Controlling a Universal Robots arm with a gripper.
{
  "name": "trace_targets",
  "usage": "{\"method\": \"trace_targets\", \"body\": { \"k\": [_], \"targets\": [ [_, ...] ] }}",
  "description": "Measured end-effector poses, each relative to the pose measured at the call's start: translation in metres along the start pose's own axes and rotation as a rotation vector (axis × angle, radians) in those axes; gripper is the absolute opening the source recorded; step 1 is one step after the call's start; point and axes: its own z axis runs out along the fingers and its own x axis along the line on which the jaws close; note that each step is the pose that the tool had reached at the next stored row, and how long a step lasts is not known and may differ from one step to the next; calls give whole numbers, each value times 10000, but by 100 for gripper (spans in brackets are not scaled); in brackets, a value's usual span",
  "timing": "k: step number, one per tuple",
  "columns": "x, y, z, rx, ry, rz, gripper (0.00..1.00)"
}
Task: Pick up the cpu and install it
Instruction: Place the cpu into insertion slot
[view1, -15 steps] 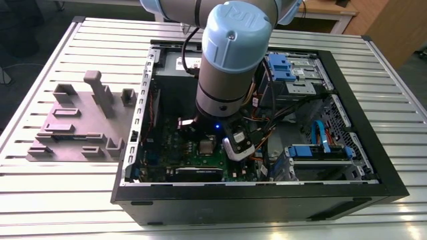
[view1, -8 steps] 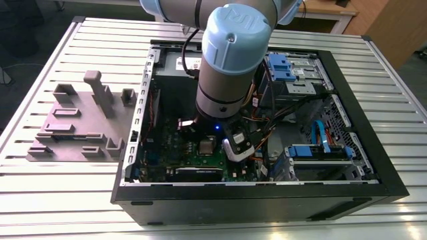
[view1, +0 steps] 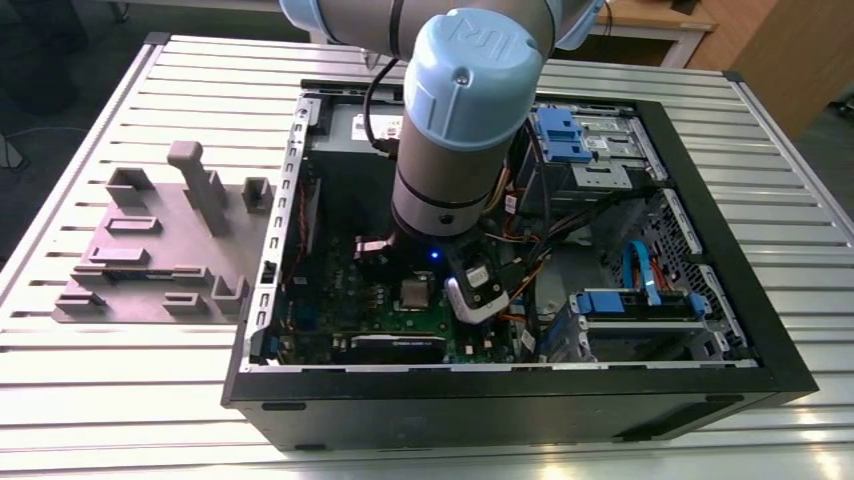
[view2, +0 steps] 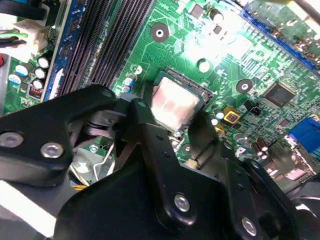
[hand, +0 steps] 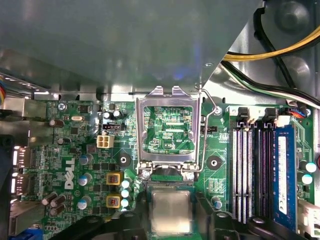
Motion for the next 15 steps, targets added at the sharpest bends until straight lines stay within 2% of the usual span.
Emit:
{"method": "trace_targets", "body": {
  "k": [1,2,6,9,15],
  "targets": [
    [0,0,-1,2,1,0,49],
    [0,-1,-2,4,2,1,56],
    [1,0,-7,5,2,12,56],
    [3,2,-38,4,1,12,56],
    [3,3,-45,2,0,31,56]
  ]
}}
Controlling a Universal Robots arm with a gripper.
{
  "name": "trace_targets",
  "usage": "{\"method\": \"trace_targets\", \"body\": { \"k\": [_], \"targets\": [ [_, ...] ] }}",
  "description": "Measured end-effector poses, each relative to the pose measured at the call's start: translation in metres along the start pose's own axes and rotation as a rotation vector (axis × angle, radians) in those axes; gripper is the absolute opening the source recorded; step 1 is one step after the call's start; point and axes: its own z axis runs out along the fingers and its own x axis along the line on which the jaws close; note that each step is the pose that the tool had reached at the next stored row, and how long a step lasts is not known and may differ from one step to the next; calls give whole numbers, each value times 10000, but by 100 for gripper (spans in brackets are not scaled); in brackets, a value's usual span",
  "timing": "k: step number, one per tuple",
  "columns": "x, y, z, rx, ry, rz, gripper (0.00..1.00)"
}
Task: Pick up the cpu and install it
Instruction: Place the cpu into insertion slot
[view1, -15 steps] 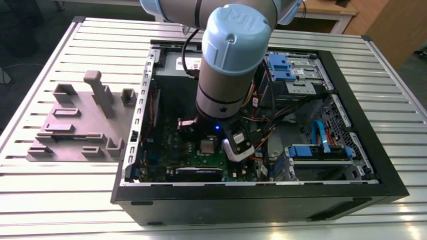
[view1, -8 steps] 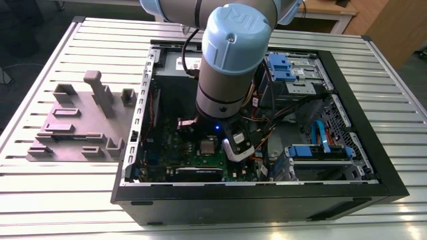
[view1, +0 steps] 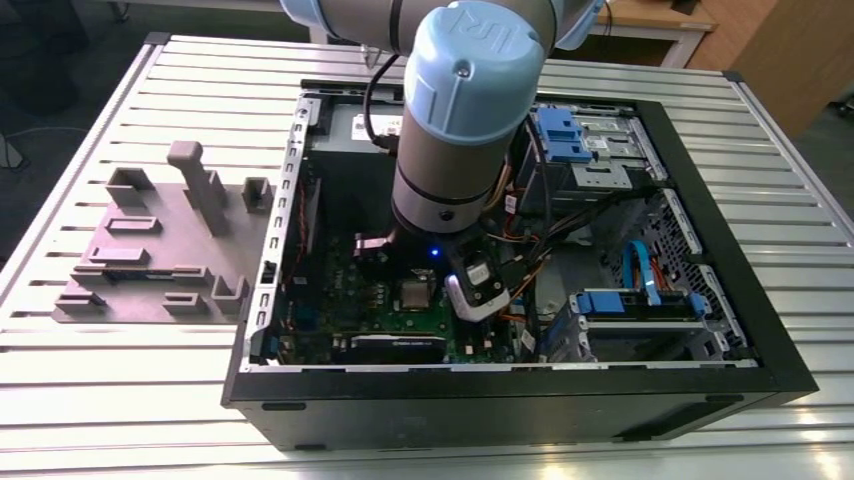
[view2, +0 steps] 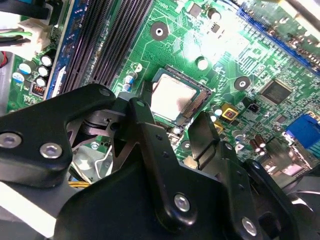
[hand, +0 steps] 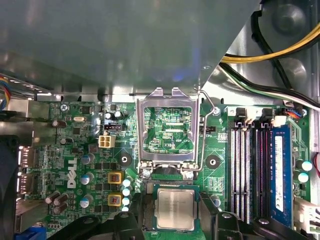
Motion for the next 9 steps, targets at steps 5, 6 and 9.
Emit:
{"method": "trace_targets", "body": {
  "k": [5,6,9],
  "targets": [
    [-3,-1,-1,-1,-4,62,56],
    [-7,-1,0,-4,-8,112,56],
    [-16,-1,2,-10,-18,249,56]
  ]
}}
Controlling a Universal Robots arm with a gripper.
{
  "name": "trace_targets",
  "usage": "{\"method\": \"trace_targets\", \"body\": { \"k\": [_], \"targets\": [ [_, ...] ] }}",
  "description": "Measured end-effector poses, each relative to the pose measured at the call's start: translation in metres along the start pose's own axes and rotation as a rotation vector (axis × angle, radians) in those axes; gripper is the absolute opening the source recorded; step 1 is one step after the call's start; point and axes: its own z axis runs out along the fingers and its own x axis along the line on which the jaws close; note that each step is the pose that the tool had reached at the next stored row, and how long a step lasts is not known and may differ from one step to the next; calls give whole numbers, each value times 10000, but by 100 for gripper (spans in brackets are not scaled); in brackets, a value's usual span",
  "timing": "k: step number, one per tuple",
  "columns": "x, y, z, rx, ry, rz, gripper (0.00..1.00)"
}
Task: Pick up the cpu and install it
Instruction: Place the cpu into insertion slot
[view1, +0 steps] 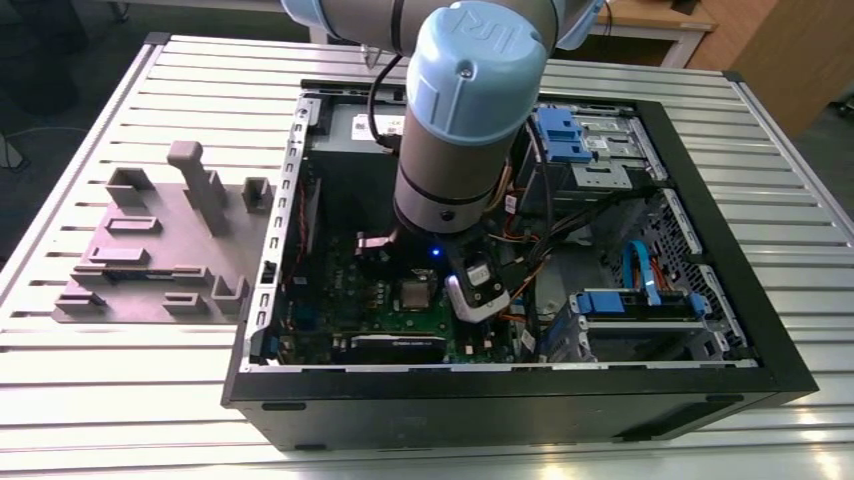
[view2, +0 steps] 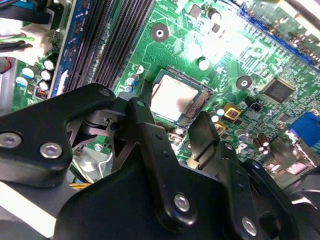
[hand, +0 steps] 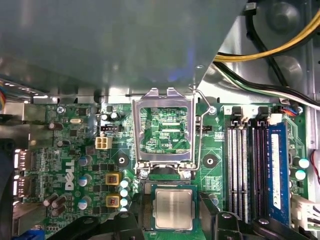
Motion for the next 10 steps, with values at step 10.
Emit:
{"method": "trace_targets", "body": {
  "k": [10],
  "targets": [
    [-2,-5,36,-2,-1,9,56]
  ]
}}
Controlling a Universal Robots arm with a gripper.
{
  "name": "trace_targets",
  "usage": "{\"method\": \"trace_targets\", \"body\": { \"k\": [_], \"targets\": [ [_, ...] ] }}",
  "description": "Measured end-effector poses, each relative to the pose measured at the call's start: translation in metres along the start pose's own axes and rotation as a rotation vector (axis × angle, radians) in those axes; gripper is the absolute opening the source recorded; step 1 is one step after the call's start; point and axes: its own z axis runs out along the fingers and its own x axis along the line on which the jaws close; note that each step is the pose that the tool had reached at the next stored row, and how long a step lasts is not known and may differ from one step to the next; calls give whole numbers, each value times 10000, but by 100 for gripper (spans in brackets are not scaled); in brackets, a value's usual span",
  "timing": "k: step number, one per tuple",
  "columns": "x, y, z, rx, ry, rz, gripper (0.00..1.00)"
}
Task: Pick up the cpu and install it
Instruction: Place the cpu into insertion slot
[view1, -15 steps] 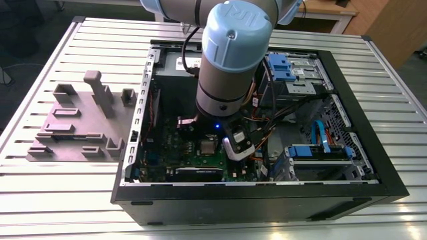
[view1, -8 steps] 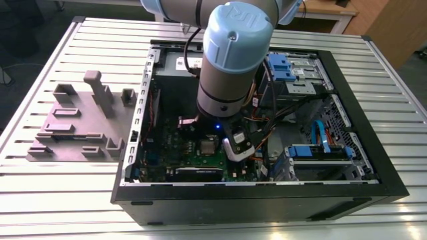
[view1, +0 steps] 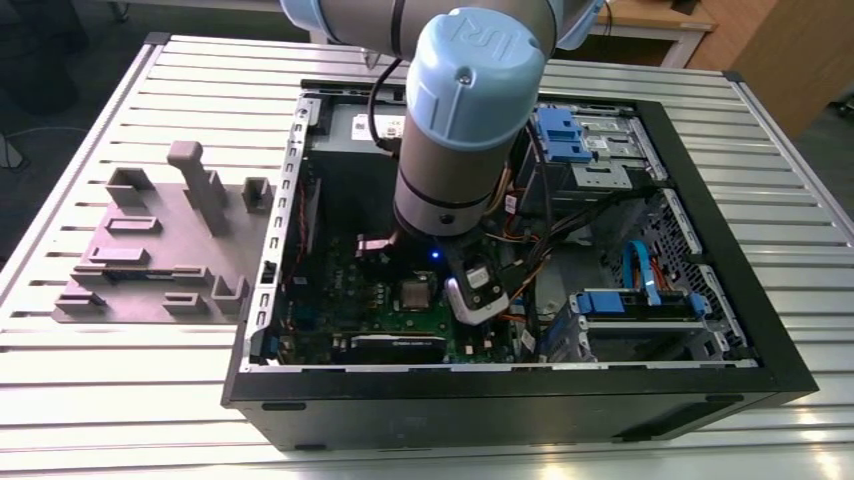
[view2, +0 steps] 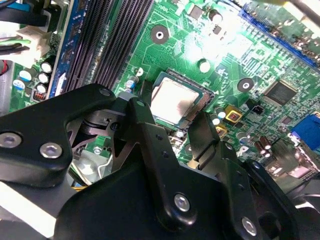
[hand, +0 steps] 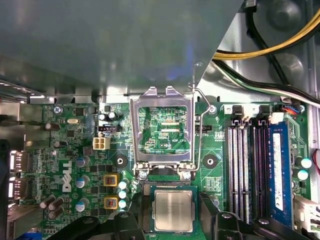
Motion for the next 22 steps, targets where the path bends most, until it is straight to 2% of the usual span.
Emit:
{"method": "trace_targets", "body": {
  "k": [17,22],
  "targets": [
    [-2,-16,38,-11,0,13,56],
    [-3,-17,47,-22,-18,252,56]
  ]
}}
